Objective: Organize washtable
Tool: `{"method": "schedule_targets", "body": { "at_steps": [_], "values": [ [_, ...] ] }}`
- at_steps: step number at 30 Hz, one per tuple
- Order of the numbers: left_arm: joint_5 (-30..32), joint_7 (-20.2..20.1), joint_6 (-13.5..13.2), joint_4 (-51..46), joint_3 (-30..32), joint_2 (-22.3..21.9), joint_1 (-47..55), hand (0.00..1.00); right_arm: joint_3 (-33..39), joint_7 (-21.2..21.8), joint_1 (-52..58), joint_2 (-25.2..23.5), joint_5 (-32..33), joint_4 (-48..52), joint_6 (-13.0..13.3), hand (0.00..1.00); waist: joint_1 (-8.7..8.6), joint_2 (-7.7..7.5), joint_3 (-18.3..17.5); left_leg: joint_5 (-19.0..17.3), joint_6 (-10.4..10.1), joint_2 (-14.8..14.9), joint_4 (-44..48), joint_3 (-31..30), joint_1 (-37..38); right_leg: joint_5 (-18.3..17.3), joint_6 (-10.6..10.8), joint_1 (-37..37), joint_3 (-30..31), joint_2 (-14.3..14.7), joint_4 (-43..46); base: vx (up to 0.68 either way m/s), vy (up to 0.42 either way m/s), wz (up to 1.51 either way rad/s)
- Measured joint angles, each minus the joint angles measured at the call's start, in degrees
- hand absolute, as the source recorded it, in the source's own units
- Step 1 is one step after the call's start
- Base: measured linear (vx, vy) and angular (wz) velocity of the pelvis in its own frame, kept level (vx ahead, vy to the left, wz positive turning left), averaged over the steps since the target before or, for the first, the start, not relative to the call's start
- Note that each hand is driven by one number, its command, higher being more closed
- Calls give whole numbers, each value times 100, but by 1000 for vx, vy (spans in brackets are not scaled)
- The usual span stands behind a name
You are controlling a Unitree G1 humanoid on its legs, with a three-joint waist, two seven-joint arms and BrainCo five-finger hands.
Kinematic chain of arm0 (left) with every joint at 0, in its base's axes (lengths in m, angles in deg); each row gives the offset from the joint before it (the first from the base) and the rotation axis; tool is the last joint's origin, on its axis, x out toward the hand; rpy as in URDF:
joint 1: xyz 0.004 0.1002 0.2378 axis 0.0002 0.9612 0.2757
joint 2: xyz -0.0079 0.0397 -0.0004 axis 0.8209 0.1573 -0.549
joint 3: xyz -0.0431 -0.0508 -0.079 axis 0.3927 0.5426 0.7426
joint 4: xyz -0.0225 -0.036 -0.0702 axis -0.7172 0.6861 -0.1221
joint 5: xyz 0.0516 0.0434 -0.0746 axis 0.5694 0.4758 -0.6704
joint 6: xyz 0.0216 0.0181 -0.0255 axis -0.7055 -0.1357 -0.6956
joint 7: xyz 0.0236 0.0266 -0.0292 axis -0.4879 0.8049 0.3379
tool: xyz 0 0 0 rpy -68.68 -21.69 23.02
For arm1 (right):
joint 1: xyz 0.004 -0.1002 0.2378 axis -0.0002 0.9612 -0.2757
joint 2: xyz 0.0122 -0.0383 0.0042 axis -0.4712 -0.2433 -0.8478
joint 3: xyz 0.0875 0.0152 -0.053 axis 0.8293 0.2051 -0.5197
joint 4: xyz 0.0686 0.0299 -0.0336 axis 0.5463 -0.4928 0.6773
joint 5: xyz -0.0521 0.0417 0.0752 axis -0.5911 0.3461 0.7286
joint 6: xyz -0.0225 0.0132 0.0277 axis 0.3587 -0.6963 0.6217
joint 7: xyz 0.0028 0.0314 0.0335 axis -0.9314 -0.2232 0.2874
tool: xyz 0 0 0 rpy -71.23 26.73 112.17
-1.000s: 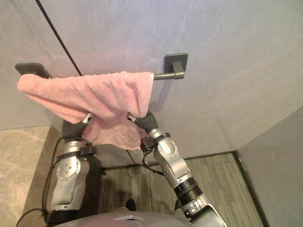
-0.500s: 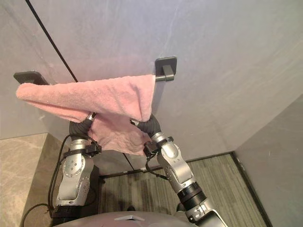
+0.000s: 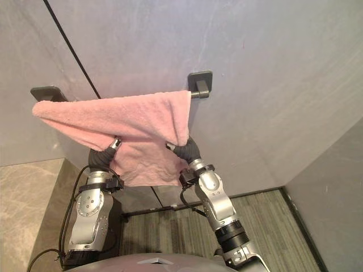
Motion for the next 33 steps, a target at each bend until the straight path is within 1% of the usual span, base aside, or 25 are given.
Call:
{"method": "schedule_targets", "body": {
  "at_steps": [3, 6, 7, 9, 13, 14, 15, 20, 23, 27, 30, 33],
  "values": [
    [-1, -26, 17, 10, 0, -6, -27, 100, 107, -110, -56, -157, -74, -175, -4, 100, -7, 1, 1, 10, 2, 0, 0, -3, -2, 3, 7, 1, 2, -2, 0, 0, 0, 0],
    [-1, -28, 33, 180, 1, -6, -95, 100, 191, -126, -94, -179, -164, -221, -17, 100, 8, 8, 5, 12, 4, -4, 0, -13, -9, 6, 12, 1, 1, -6, 0, 0, 0, 0],
    [-1, -30, 46, 189, 1, -6, -134, 100, 243, -137, -143, -212, -186, -260, -60, 100, 9, 10, 7, 12, 4, -4, 0, -15, -11, 7, 13, 1, 0, -6, 0, 0, 0, 0],
    [-1, -32, 73, 235, 1, -7, -220, 100, 316, -201, -286, -253, -202, -453, -73, 100, 2, 21, 14, 12, 4, -4, 0, -16, -12, 7, 14, 1, 1, -6, 0, 0, 0, 0],
    [-1, -54, 114, 401, 23, -7, -319, 100, 437, -262, -486, -291, -207, -644, -105, 100, 13, 82, 73, 12, 4, -4, 0, -21, -19, 8, 15, 0, 0, -6, -4, 0, 0, 0],
    [-4, -79, 222, 385, 75, -8, -358, 100, 443, -262, -527, -300, -207, -649, -139, 100, 18, 95, 100, 12, 4, -4, 0, -28, -25, 8, 16, 0, -5, -5, -7, 0, 0, 0],
    [1, -87, 273, 392, 111, -7, -400, 100, 443, -263, -548, -304, -206, -650, -187, 100, 19, 100, 108, 12, 4, -3, 0, -36, -29, 8, 16, 0, -10, -5, -8, 0, 0, 0],
    [177, -86, 256, 407, 219, -28, -506, 100, 499, -277, -719, -355, -206, -677, -225, 100, 3, 110, 252, 12, 4, -5, 1, -42, -36, 5, 21, 0, -16, -7, -10, 0, 0, 0],
    [188, -86, 245, 439, 227, -48, -510, 100, 524, -278, -763, -370, -207, -758, -225, 100, 3, 112, 253, 12, 4, -5, 2, -64, -55, 2, 25, 1, -38, -7, -19, 20, -6, 4],
    [224, -86, 225, 617, 333, -199, -653, 100, 608, -283, -911, -410, -208, -885, -227, 100, 14, 124, 272, 12, 4, -7, 2, -92, -75, 2, 25, 1, -66, -11, -28, 5, -1, 3],
    [225, -86, 205, 631, 374, -207, -690, 100, 620, -284, -964, -423, -208, -883, -227, 100, 3, 164, 356, 11, 3, -6, 5, -94, -76, 2, 26, -1, -56, -12, -33, 0, 0, 0],
    [227, -86, 185, 646, 374, -206, -688, 100, 639, -284, -974, -424, -208, -876, -227, 100, 10, 165, 356, 10, 2, -1, 21, -99, -105, 14, 39, 6, -51, -2, -112, 0, 0, 0]
  ]
}}
